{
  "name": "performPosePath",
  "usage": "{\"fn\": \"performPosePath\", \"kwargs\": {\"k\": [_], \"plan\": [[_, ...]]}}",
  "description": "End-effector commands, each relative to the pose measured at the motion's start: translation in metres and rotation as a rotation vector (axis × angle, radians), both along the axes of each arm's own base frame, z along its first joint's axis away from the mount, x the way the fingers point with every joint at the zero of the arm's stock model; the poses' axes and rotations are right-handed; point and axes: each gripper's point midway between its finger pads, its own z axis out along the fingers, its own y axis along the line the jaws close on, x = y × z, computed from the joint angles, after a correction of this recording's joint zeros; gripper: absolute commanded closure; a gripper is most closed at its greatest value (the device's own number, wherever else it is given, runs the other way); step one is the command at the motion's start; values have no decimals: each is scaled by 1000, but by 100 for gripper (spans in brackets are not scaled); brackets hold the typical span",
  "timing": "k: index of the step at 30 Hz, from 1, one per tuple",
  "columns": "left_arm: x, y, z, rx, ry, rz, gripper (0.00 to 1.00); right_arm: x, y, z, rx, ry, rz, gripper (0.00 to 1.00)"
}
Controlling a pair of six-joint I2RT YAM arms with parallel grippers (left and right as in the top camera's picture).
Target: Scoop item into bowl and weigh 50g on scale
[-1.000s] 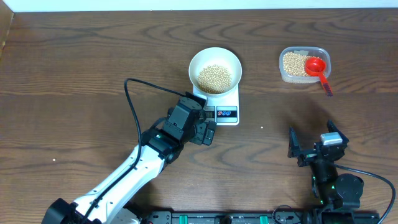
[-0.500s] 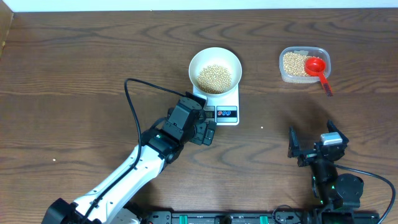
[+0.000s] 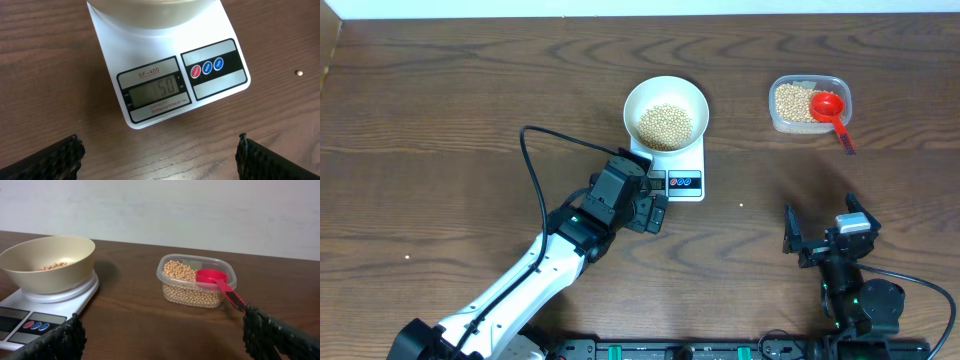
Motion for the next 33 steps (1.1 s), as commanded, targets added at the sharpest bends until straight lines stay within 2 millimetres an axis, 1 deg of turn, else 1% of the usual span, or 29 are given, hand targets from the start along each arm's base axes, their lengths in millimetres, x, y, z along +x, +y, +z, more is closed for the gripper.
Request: {"fn": "performPosePath", "kwargs": {"k": [1,26,33], "plan": [[0,1,0,0,1,-3,1,0,-1,-1,-10,-5,-9,1],[0,1,0,0,1,-3,1,0,-1,-1,-10,-5,-9,1],[-13,10,-11,42,64,-3,1,0,-1,-1,-10,-5,-9,1]]}}
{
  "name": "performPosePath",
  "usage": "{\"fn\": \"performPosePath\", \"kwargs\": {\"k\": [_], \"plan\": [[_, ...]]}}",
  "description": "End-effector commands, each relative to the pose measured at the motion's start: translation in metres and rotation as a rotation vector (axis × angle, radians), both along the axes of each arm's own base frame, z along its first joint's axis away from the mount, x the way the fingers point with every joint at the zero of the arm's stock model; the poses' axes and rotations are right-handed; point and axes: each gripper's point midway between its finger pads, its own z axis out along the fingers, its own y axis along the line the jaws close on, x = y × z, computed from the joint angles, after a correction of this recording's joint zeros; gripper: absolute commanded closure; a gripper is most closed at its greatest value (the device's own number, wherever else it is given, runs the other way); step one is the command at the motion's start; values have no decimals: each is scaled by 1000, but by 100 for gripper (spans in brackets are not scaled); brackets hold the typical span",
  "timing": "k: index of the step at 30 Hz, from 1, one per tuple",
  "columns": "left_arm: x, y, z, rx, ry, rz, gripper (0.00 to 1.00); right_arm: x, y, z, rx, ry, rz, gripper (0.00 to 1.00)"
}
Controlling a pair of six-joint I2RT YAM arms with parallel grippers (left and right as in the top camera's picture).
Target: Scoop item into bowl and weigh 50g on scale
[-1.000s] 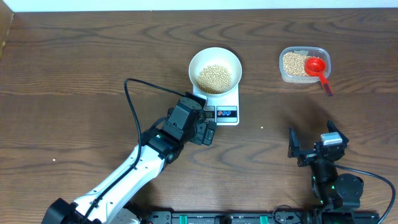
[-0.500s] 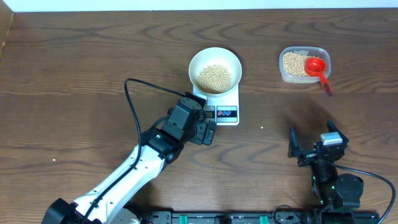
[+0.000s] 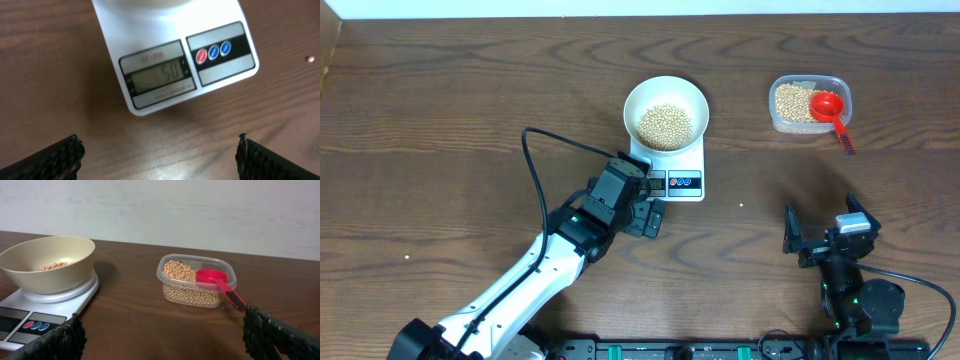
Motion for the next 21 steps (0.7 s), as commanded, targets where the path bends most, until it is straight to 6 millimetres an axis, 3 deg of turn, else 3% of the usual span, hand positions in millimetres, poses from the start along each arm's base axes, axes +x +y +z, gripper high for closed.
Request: {"fn": "performPosePath", "kwargs": {"k": [1,10,13,18,21], "plan": [[-4,4,-4,12,19,-3,1,0,-1,-1,-10,-5,-9,1],[-4,4,-4,13,20,-3,1,0,-1,-1,-10,-5,-9,1],[5,7,3,30,-33,11,1,0,-1,-1,-10,-5,-9,1],[20,17,47,-30,-180,65,1,0,-1,-1,-10,-5,-9,1],[26,36,81,-82,-273,129,1,0,-1,-1,-10,-5,-9,1]]}}
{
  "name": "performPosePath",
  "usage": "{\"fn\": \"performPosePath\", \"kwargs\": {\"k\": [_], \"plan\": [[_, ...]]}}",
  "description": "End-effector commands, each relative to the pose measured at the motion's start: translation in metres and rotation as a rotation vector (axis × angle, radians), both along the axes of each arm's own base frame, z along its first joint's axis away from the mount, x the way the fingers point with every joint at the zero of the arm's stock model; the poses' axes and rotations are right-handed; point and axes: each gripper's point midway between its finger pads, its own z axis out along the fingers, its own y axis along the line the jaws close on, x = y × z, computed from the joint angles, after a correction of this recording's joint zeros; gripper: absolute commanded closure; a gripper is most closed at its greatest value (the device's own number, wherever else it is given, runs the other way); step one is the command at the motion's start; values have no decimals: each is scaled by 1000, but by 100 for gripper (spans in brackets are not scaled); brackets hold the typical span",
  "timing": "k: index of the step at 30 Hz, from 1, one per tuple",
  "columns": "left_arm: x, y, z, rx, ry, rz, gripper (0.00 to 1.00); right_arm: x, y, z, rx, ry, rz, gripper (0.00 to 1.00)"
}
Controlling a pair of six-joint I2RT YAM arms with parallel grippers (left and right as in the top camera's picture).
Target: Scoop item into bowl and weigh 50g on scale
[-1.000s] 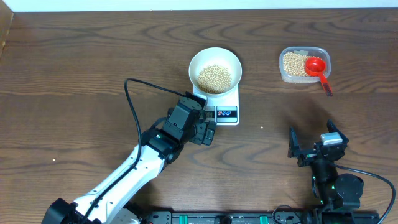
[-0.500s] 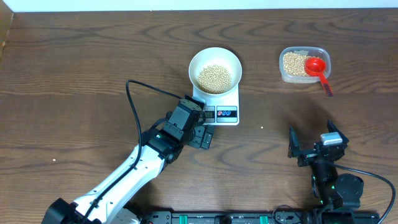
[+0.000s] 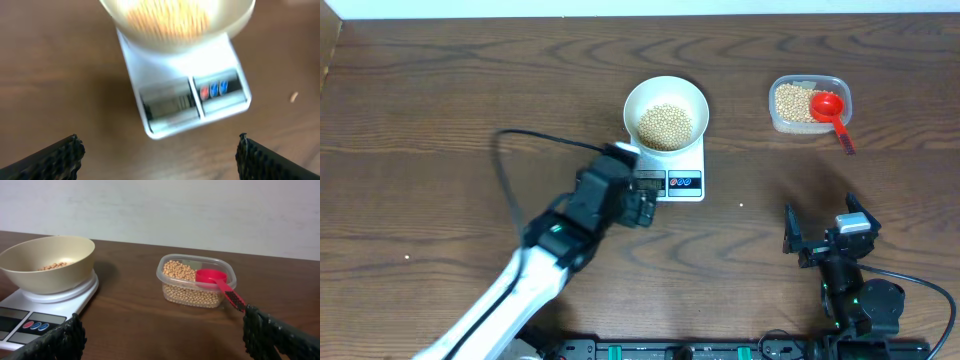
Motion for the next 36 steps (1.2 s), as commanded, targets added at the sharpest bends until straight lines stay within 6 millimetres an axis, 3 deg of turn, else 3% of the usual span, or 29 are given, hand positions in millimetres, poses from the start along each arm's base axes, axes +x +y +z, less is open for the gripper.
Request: {"fn": "performPosePath", "kwargs": {"k": [1,10,16,23,31,36], "plan": [[10,31,43,-40,-134,87,1,0,-1,-1,-10,-5,-7,1],[11,111,117,-110,-368,198,1,0,-1,-1,-10,-5,-7,1],[-1,150,143,-48,-523,280,1,0,-1,-1,-10,-5,-7,1],[-17,172,123,-46,-694,351,1,0,-1,-1,-10,-5,-7,1],[-37,171,78,10,-775,323,1,0,-1,-1,-10,-5,-7,1],[-44,165,62,93,-823,261,1,0,-1,-1,-10,-5,-7,1]]}}
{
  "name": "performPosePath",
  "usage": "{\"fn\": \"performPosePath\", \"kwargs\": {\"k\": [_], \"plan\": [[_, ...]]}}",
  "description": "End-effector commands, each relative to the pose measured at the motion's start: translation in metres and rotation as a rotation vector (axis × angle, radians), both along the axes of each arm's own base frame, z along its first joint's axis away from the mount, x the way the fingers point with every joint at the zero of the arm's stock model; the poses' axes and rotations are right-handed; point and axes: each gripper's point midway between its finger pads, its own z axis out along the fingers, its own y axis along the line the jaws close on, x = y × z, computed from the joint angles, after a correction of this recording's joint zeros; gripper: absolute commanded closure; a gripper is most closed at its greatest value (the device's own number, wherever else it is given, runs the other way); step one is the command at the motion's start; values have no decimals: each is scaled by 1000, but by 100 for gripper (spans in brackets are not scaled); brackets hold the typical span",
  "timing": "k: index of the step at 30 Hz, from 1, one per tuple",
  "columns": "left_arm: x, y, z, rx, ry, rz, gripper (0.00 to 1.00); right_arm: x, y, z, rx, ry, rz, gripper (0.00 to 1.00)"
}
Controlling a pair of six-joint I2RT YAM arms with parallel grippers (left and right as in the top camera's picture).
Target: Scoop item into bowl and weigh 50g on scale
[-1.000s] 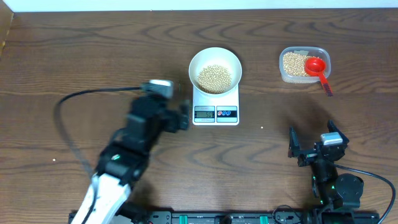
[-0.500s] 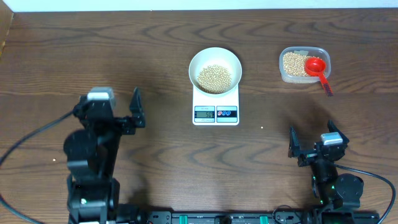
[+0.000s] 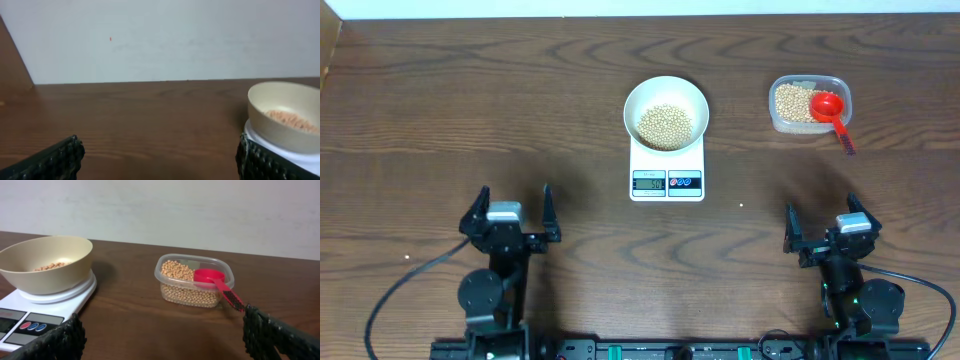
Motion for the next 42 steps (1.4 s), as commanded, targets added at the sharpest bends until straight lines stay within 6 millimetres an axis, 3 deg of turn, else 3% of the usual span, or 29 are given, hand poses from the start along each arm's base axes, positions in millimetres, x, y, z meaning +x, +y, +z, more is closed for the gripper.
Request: {"fn": "performPosePath", "kwargs": {"k": [1,5,12,42], "plan": [[-4,-8,-3,116,-42,-36,1,0,1,-1,-10,-5,2,1],[-6,-12,-14,144,-49,-49,1,0,1,-1,-10,-5,2,1],[-12,-5,-52,137,100,-16,1,0,1,-1,-10,-5,2,1],[-12,-9,-54,140,106,-26,1,0,1,-1,-10,-5,2,1]]}}
